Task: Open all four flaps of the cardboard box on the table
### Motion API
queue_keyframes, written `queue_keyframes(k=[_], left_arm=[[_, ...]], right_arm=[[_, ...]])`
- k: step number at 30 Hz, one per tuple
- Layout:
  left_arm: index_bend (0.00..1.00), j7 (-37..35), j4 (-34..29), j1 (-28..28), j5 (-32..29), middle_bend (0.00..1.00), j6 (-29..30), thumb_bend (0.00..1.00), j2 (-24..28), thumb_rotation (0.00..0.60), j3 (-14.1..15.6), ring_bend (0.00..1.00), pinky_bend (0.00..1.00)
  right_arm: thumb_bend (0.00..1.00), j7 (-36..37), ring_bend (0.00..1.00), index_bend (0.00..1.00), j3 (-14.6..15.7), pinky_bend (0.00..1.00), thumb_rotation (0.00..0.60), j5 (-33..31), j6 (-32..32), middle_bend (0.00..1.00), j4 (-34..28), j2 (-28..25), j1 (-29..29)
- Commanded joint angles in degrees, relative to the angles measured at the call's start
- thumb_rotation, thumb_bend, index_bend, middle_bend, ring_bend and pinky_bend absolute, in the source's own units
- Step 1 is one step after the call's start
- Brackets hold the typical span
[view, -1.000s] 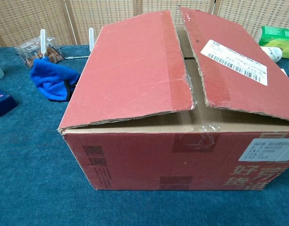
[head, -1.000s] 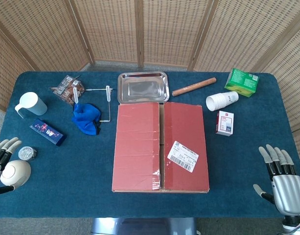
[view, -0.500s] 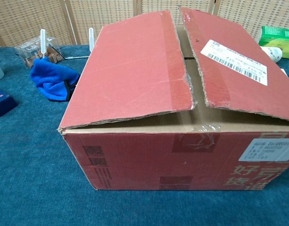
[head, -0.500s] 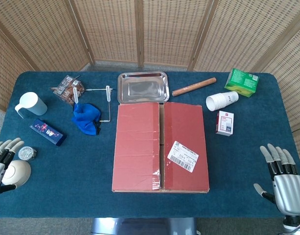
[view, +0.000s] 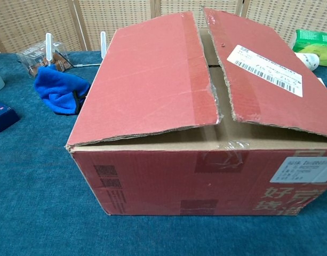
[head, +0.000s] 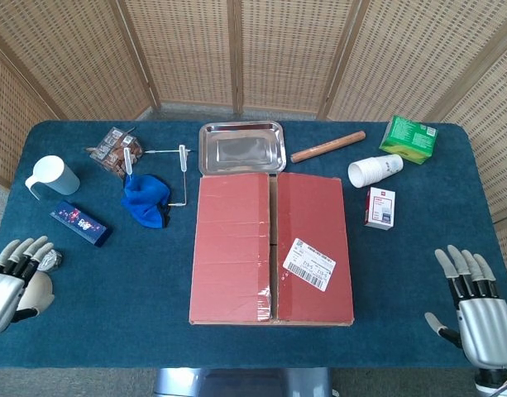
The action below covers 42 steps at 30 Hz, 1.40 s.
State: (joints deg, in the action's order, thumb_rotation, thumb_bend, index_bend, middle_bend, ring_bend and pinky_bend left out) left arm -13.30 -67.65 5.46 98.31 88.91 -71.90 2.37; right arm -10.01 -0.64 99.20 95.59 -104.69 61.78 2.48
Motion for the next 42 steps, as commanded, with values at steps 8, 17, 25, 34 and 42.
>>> queue_keyframes(k=[8,17,25,34,42], left_arm=[[0.0,-0.2,0.1,0.6,0.0,0.0,-0.1,0.0,-0.3,0.6,0.6,0.0,0.0],[0.0,0.7,-0.4,0.7,-0.7,0.0,-0.5,0.0,0.3,0.6,0.9,0.0,0.0],[0.0,-1.3,1.8,0.6,-1.0,0.0,-0.1,0.0,0.0,0.6,1.2,0.0,0.0],[0.0,-2.0,1.9,0.7,-1.5,0.0,0.2,0.0,0.2,0.6,1.1,0.0,0.0],[0.0,-1.4,1.8,1.1,-1.8,0.0,-0.7,0.0,0.1,0.6,1.3,0.0,0.0]], right_arm=[[0.0,0.7,0.0,0.0,2.2,0.04,0.6,4.3,-2.0,0.0,-3.8,-1.9,-0.8],[0.0,-2.3,0.0,0.0,3.0,0.04,0.6,7.6,-7.0,0.0,-9.1,-1.4,-3.3],[0.0,-5.5,0.0,0.0,0.8,0.04,0.6,6.9,-15.0,0.0,-14.1,-0.8,-8.5],[0.0,-4.9,0.0,0.0,-1.1,0.04,0.6,5.7,-18.7,0.0,-19.7,-4.1,-12.3],[0.0,-4.9,0.0,0.0,0.2,0.04,0.6,6.0,-20.6,0.0,-20.4,-4.1,-13.2]])
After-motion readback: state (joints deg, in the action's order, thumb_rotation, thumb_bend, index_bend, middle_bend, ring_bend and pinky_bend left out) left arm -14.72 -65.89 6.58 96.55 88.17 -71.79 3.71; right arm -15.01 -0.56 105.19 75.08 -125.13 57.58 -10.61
